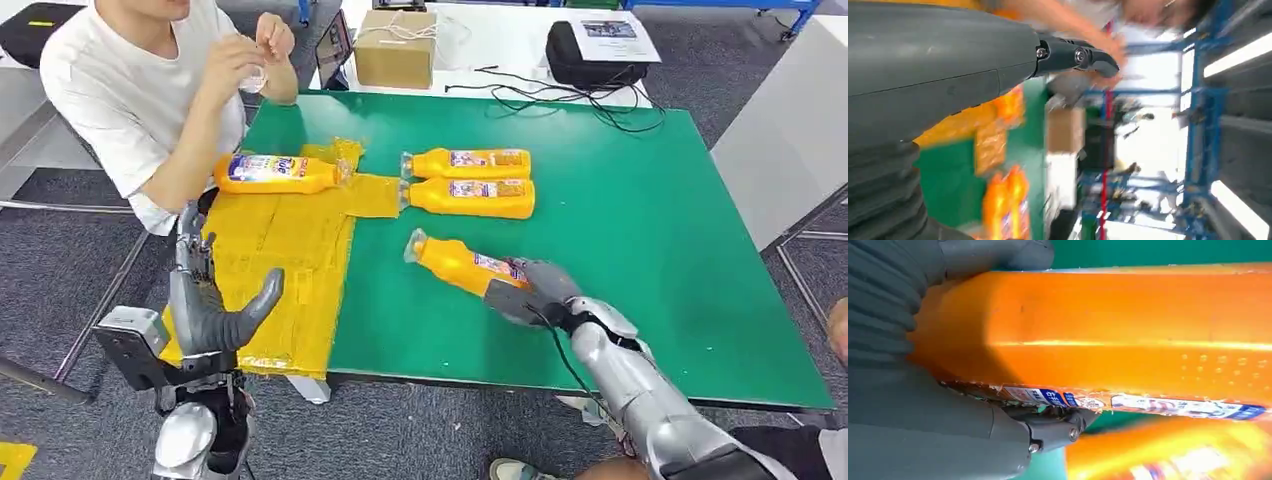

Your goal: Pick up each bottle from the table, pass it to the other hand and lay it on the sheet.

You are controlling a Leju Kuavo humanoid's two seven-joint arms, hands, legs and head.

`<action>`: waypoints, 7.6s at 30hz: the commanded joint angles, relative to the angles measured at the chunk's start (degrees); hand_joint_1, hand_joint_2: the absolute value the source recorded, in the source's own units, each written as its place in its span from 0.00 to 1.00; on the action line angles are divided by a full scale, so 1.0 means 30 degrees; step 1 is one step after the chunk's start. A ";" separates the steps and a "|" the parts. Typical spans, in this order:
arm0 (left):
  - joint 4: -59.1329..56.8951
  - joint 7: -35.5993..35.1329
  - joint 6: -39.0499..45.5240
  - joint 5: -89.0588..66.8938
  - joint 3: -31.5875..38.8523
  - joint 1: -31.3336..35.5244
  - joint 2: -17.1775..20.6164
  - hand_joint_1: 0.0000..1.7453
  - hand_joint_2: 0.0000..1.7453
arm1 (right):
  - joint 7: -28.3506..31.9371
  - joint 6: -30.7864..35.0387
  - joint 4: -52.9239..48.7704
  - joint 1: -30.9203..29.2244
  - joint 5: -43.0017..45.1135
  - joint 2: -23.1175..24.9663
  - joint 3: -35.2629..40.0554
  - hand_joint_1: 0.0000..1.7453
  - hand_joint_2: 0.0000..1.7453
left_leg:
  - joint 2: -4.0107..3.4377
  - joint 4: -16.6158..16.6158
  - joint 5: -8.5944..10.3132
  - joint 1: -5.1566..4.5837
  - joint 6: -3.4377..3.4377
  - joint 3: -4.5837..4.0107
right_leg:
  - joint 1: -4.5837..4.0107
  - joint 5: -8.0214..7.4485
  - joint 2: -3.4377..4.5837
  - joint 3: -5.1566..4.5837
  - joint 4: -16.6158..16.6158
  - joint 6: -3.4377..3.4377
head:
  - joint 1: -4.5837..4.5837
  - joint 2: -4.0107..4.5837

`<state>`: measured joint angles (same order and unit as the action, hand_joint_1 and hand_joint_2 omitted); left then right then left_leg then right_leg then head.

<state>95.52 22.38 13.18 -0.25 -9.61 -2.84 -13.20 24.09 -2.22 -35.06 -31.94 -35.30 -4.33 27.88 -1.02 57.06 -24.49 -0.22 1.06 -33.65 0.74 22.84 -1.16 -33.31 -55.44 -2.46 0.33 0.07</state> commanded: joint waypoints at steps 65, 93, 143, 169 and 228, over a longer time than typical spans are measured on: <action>-0.5619 -0.1069 -0.7026 0.7307 -0.4483 0.0354 -0.0320 0.00 1.00 | 0.2283 0.0645 -0.8425 0.5704 0.1513 0.4053 0.6049 1.00 1.00 | 0.0100 0.0001 -0.0024 0.0045 -0.0023 -0.0184 | -0.0030 0.0088 -0.0005 -0.0139 -0.0006 0.0001 | -0.0015 0.0000; -0.4375 -0.0458 -0.7220 0.8516 -0.2700 0.1135 -0.0805 1.00 1.00 | 0.1414 0.2162 -0.6341 0.5215 0.1469 0.4794 0.7240 0.00 0.00 | 0.0134 0.0001 -0.0010 0.0042 -0.0034 -0.0195 | -0.0028 0.0092 -0.0046 -0.0150 -0.0008 0.0012 | -0.0015 0.0000; -1.9101 -0.1359 0.0194 -1.9098 -0.1720 0.8819 0.4765 1.00 1.00 | 0.2703 0.2670 -0.6940 0.6343 0.0949 0.4843 0.4897 0.00 0.00 | 0.0071 -0.0023 0.0008 0.0031 -0.0040 -0.0163 | -0.0008 0.0081 0.0003 -0.0136 -0.0022 0.0010 | -0.0008 0.0000; -2.0489 -0.1869 -0.6292 -1.6856 -0.4095 1.1561 0.4493 0.00 1.00 | 0.3647 0.2457 -0.6588 0.5898 0.2143 0.5206 0.4542 0.00 0.00 | 0.0095 -0.0021 0.0075 0.0041 -0.0063 -0.0032 | -0.0018 0.0029 -0.0003 0.0011 -0.0029 0.0046 | -0.0008 0.0000; 0.2100 0.1275 0.0053 0.0056 0.3309 -0.1496 0.0355 0.00 1.00 | -0.2942 0.7434 -1.3536 0.8788 -0.8899 -0.2985 -0.1390 0.00 1.00 | 0.0083 -0.0010 0.0034 -0.0022 -0.0037 -0.0249 | 0.0029 0.0048 -0.0001 -0.0221 -0.0025 0.0023 | -0.0022 0.0000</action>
<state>94.92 25.53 12.17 1.64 -6.08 0.62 -11.54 20.58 24.72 -70.57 -6.27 -58.42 -0.74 34.21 -0.82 57.06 -24.29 -0.25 0.94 -34.61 0.78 22.89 -1.24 -34.18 -55.57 -2.39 0.26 0.07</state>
